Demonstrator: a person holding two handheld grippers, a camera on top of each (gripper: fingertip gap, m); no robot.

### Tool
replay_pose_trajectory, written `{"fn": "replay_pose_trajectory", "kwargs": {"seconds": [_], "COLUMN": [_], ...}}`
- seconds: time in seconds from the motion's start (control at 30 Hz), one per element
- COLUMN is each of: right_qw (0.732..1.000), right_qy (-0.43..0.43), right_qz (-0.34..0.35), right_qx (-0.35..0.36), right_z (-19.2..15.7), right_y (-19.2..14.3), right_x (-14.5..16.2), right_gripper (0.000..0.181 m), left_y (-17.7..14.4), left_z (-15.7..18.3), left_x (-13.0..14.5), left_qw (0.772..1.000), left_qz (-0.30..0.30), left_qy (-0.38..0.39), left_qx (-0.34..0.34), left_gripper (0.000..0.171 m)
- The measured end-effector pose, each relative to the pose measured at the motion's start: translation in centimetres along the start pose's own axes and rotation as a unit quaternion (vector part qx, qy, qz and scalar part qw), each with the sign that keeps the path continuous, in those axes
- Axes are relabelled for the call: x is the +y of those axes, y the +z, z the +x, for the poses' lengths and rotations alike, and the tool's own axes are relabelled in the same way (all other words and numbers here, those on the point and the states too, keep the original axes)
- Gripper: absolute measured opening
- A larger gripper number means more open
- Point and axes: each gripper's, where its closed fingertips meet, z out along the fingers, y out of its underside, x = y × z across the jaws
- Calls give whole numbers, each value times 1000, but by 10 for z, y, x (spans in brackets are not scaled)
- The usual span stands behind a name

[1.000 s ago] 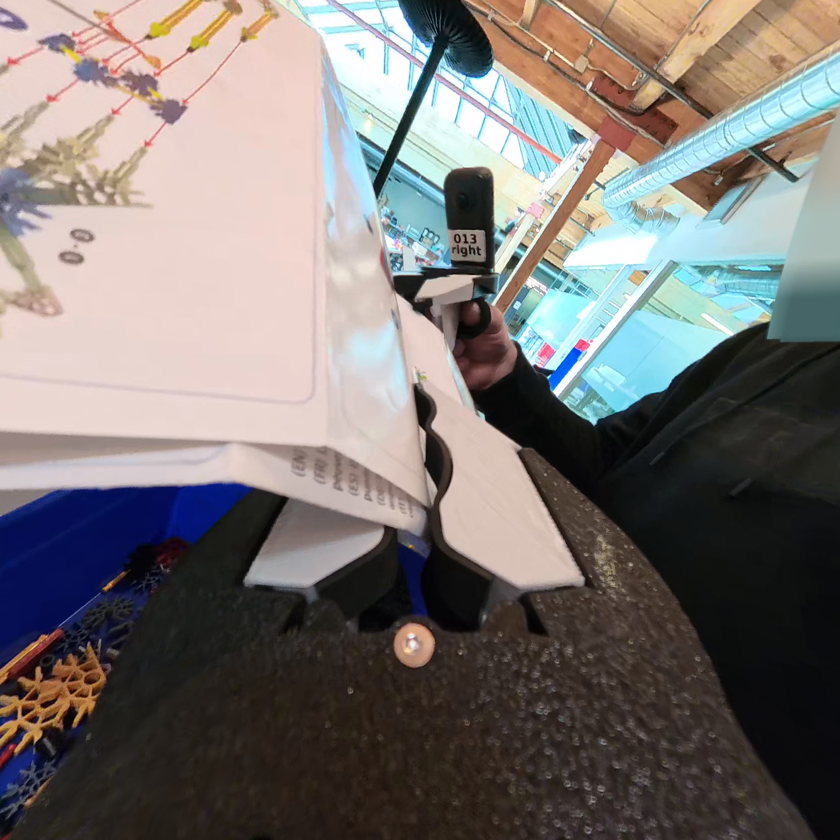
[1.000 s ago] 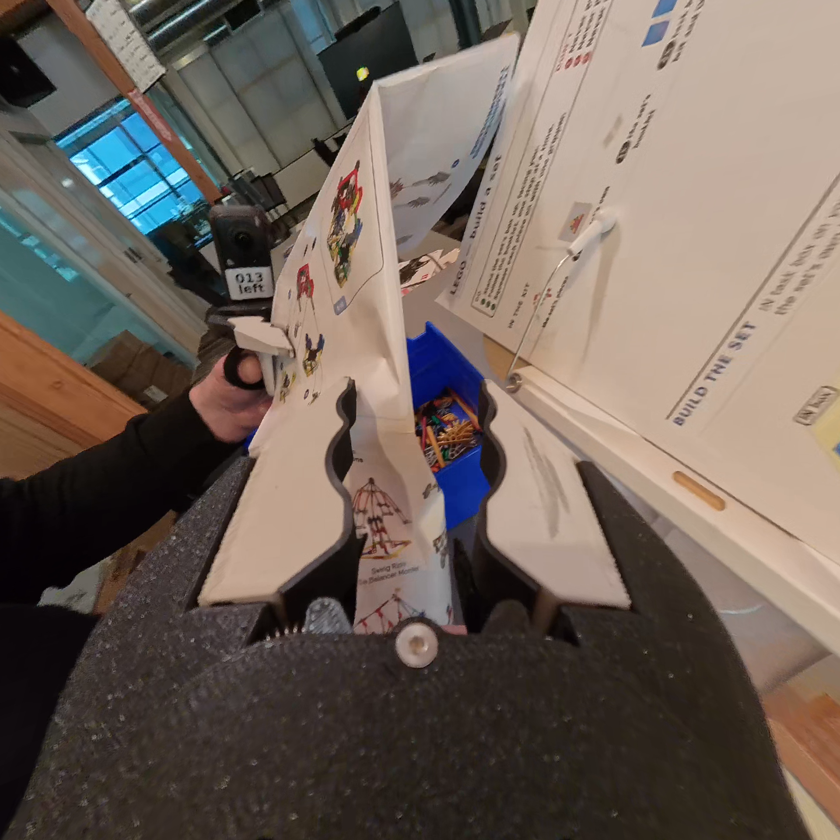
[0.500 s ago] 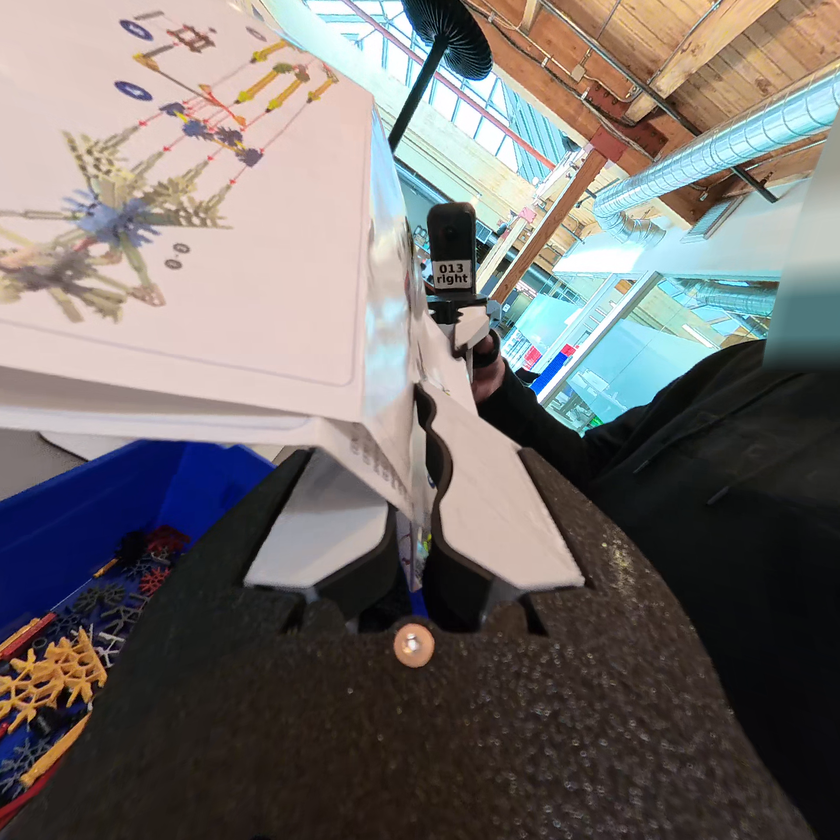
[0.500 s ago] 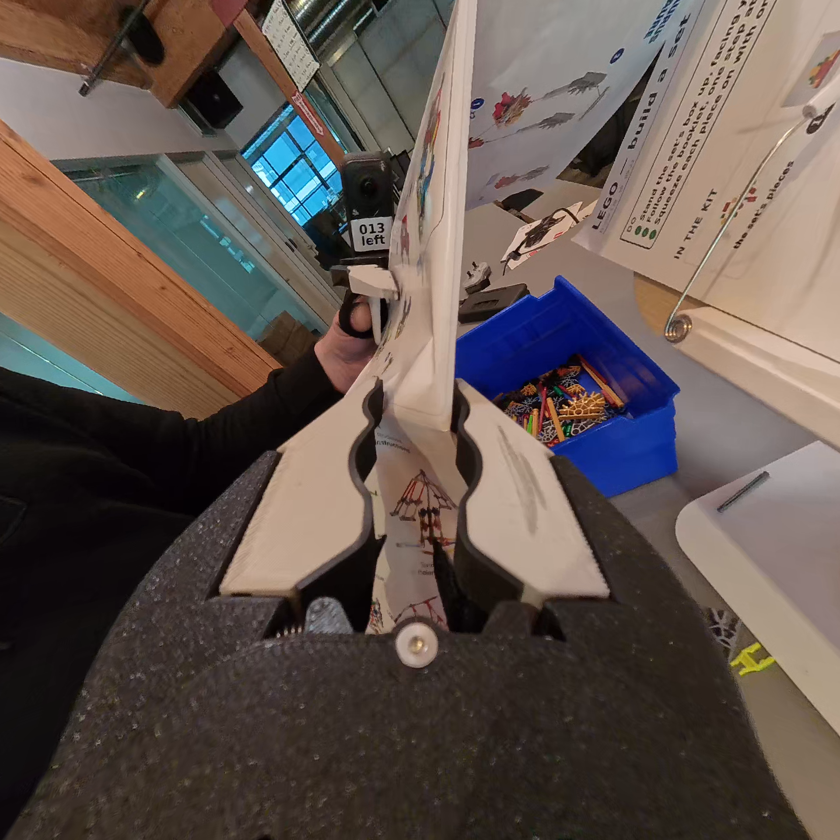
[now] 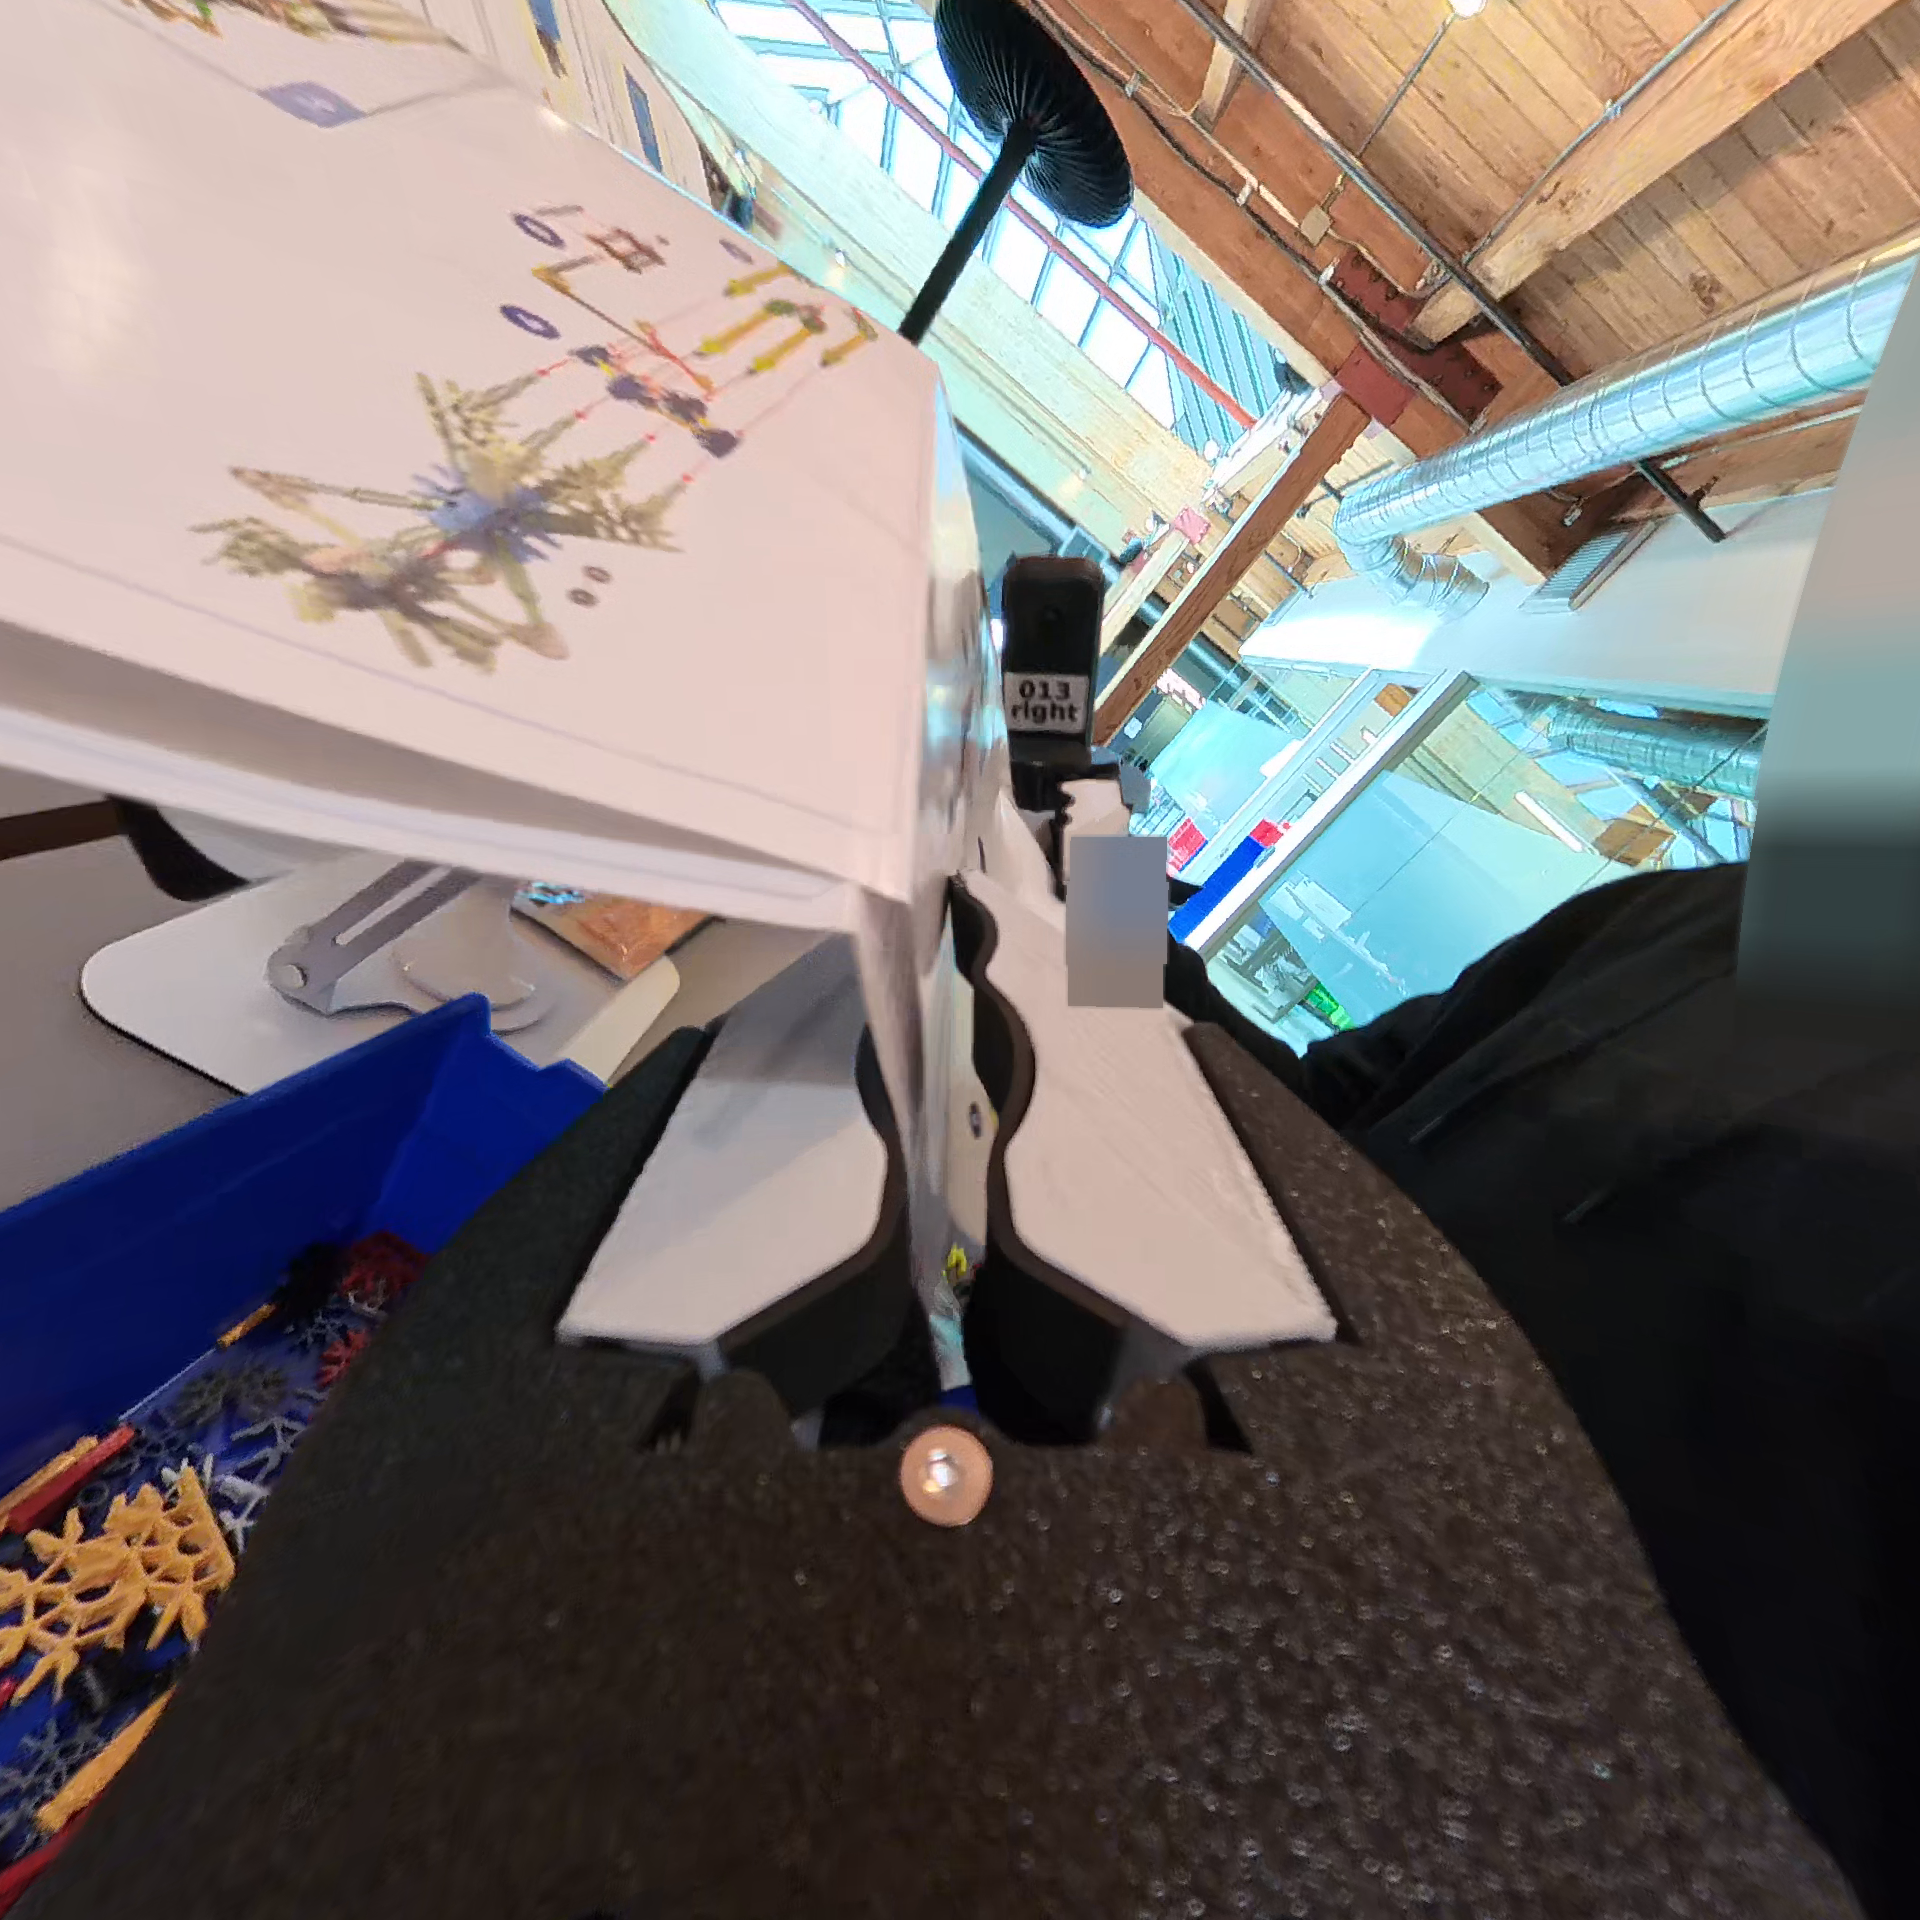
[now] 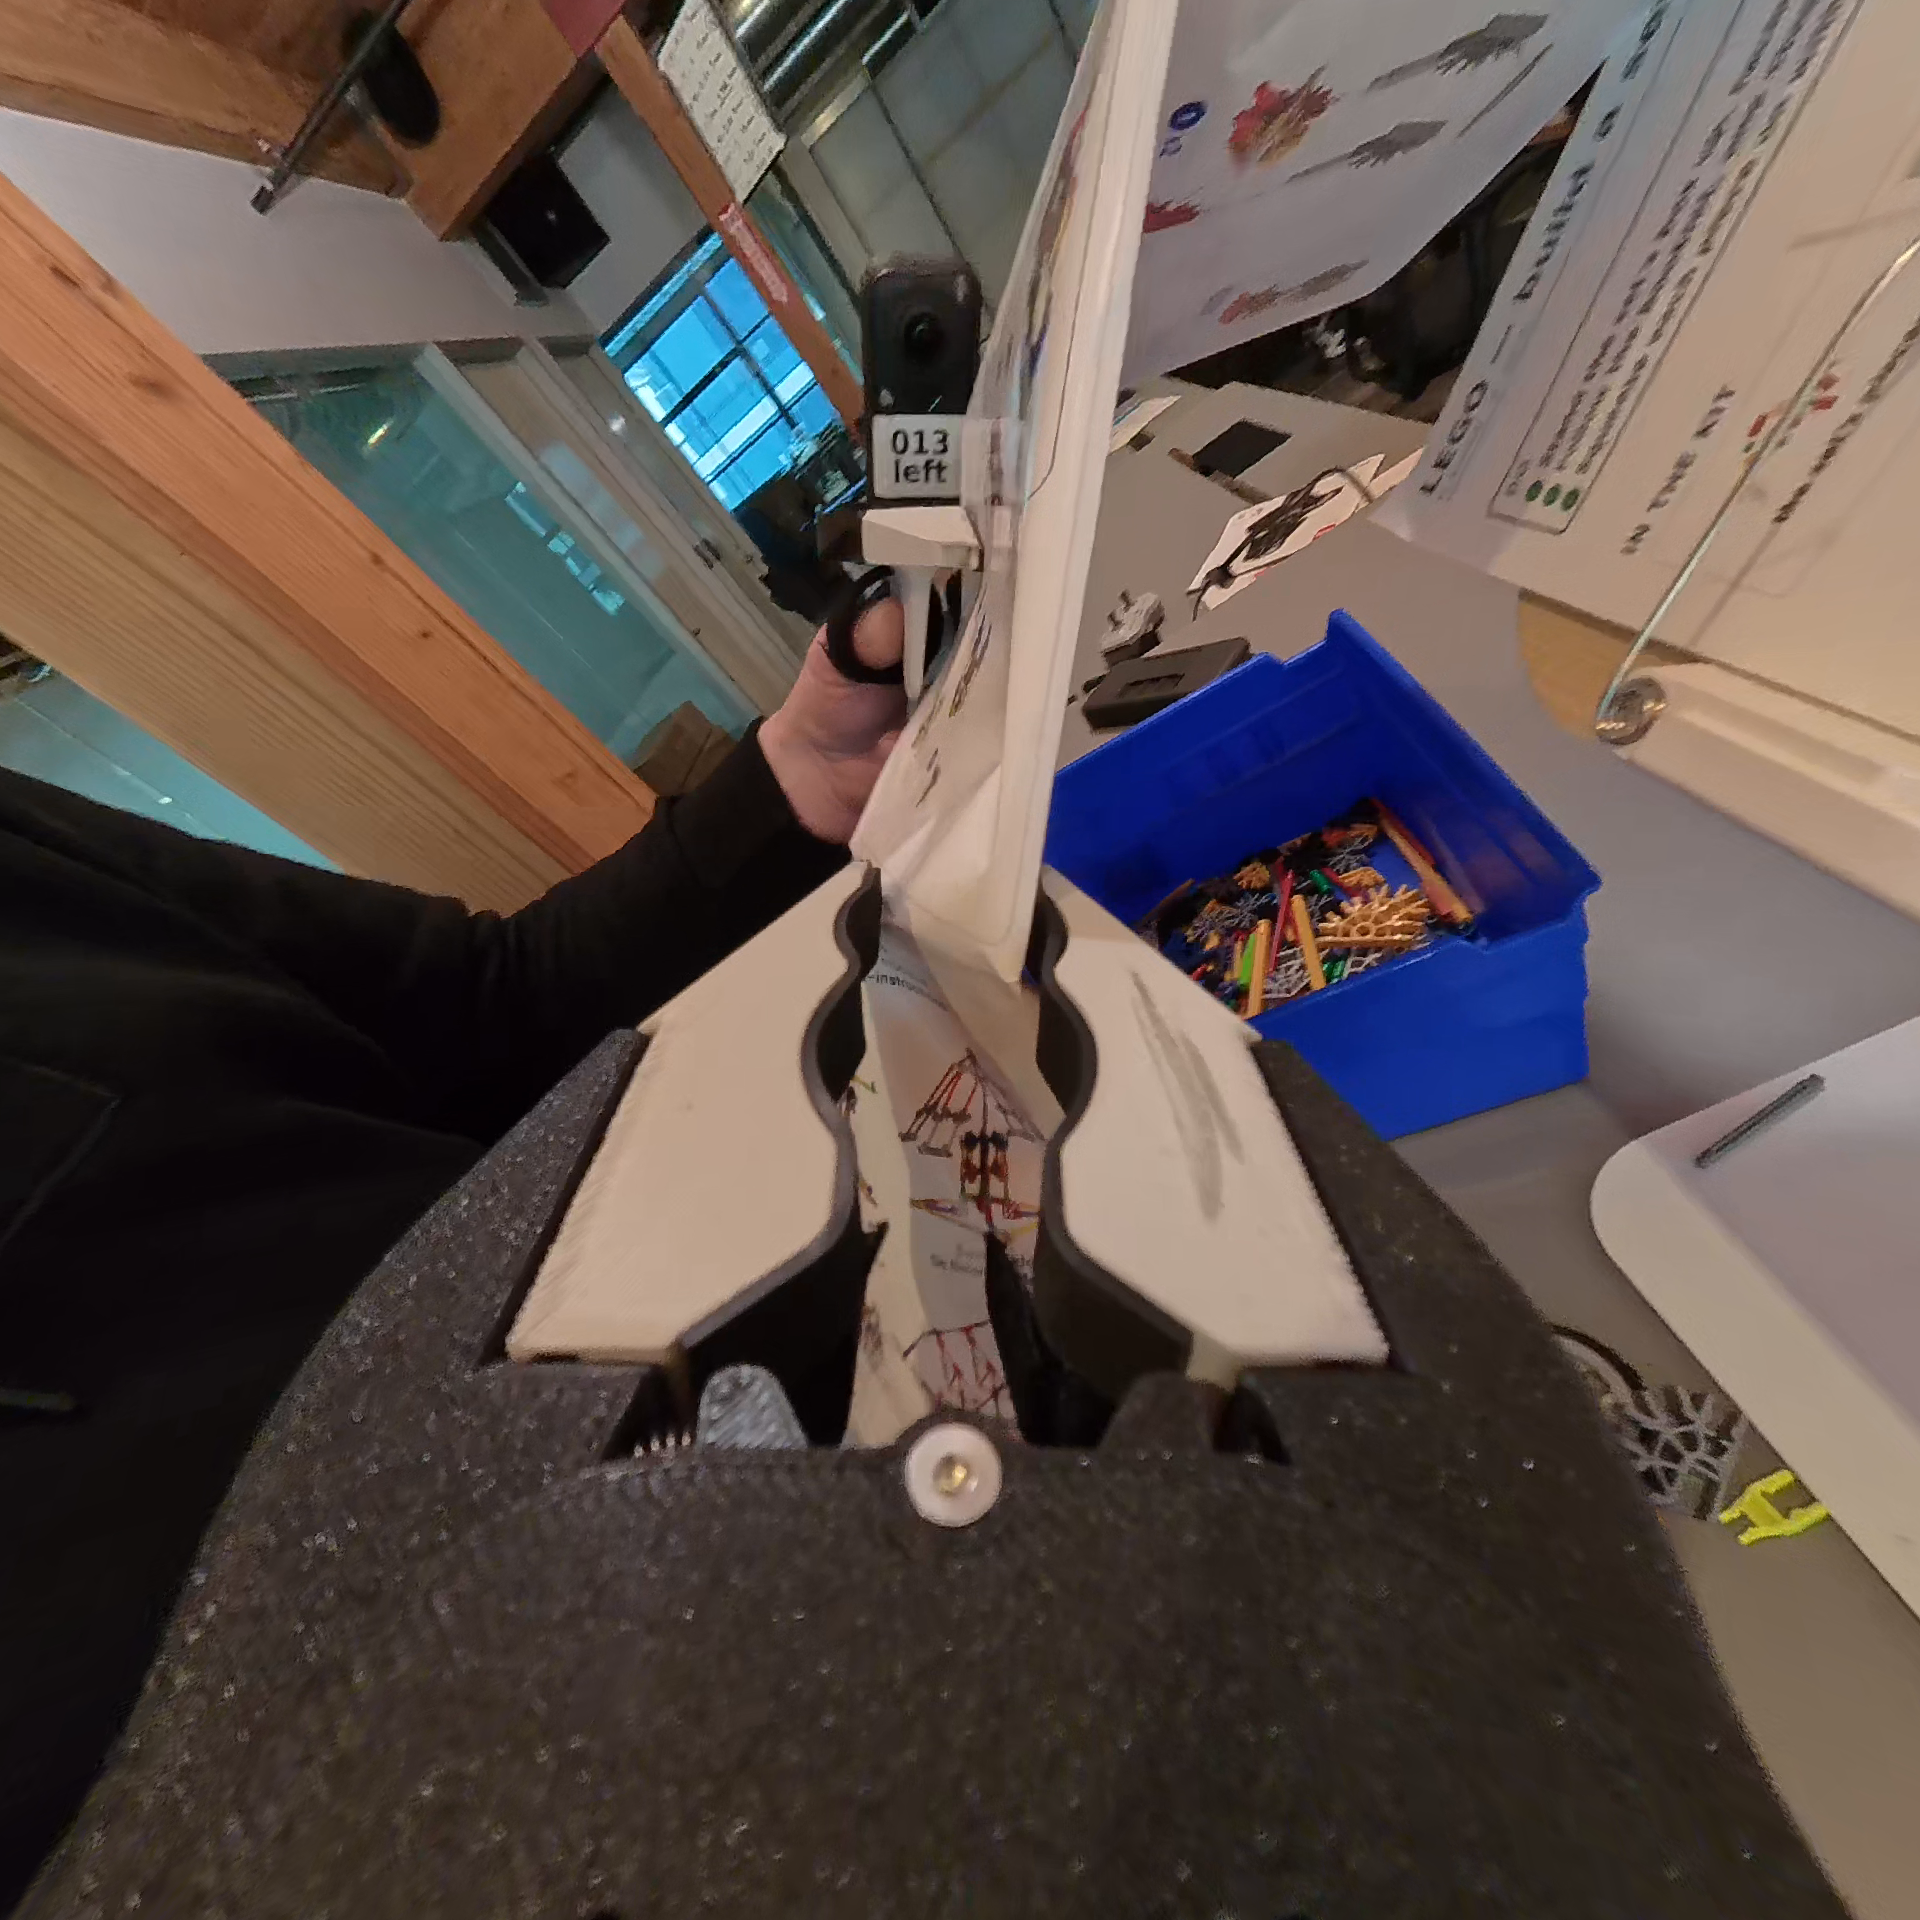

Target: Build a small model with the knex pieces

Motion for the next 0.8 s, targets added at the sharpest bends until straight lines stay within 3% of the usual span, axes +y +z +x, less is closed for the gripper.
{"fn": "replay_pose_trajectory", "kwargs": {"seconds": [0.07, 0.17, 0.33, 0.53, 0.63, 0.73, 0.8], "right_qw": [1000, 999, 997, 992, 990, 990, 989], "right_qy": [6, 9, 10, 10, 12, 12, 14], "right_qz": [19, 38, 75, 124, 134, 139, 142], "right_qx": [10, 17, 18, 32, 34, 35, 32], "right_z": [3, 6, 4, 10, 13, 14, 13], "right_y": [-1, -2, -3, -6, -6, -4, -2], "right_x": [-7, -16, -36, -59, -63, -65, -66], "right_gripper": [19, 10, 2, 0, 0, 0, 0], "left_y": [-4, -7, -6, 0, 7, 14, 15], "left_z": [-1, 1, -2, 16, 25, 28, 22], "left_x": [-12, -19, -4, 10, 17, 18, 19], "left_qw": [1000, 999, 998, 995, 996, 998, 999], "left_qz": [29, 48, 48, 60, 46, 40, 34], "left_qy": [-4, -2, -32, -51, -45, -30, -19], "left_qx": [2, 8, 13, 59, 63, 46, 19], "left_gripper": [0, 16, 47, 57, 57, 46, 24]}}
